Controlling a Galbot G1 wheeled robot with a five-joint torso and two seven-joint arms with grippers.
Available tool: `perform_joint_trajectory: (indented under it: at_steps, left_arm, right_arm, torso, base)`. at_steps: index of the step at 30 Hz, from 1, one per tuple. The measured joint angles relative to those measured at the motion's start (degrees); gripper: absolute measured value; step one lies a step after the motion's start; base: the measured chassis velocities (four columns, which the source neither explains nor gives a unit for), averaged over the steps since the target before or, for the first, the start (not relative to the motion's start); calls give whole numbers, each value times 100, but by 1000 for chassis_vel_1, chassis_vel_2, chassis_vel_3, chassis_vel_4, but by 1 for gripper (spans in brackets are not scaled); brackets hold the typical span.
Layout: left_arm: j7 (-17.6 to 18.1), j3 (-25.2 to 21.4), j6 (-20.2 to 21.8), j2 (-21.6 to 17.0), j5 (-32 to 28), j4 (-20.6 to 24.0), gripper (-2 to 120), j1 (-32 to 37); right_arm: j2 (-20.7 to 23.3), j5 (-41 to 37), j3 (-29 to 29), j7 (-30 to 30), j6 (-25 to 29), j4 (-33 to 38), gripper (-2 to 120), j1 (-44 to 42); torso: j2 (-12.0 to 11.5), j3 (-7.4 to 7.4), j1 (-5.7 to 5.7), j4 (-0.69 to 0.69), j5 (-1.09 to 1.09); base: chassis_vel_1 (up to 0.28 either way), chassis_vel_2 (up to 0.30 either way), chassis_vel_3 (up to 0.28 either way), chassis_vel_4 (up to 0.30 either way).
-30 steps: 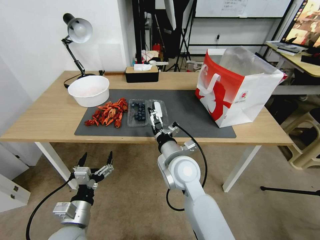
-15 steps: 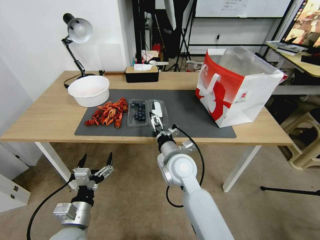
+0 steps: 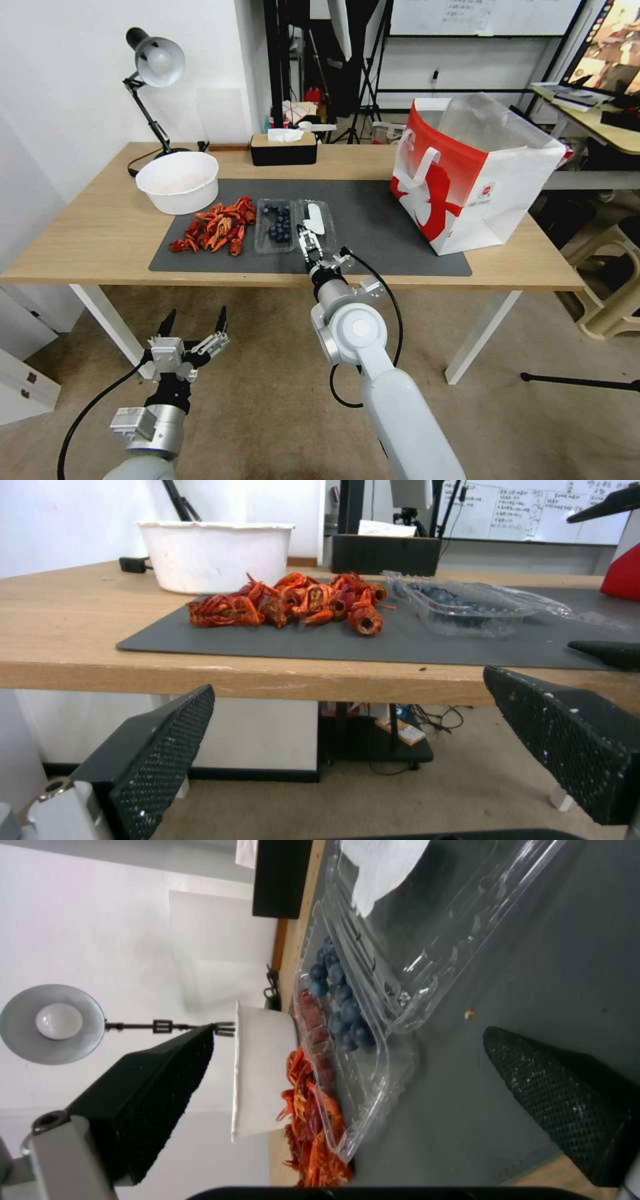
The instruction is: Close the takeout container lid, then place the container into the takeout bag.
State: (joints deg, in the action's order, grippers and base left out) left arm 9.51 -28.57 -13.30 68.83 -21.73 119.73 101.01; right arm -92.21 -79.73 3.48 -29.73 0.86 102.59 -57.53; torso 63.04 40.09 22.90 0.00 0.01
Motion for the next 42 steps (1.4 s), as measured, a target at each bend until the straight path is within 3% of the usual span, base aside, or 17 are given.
perform_joint_trajectory:
  at_steps: [42]
  left_arm:
    - [9,82,-4,36,58,-38,100,24]
  right_arm:
    - [6,-90,-18,-17,5,-329,100,375]
  torso:
    - [-1,0,1,0,0]
  base:
    - [0,0,0,0]
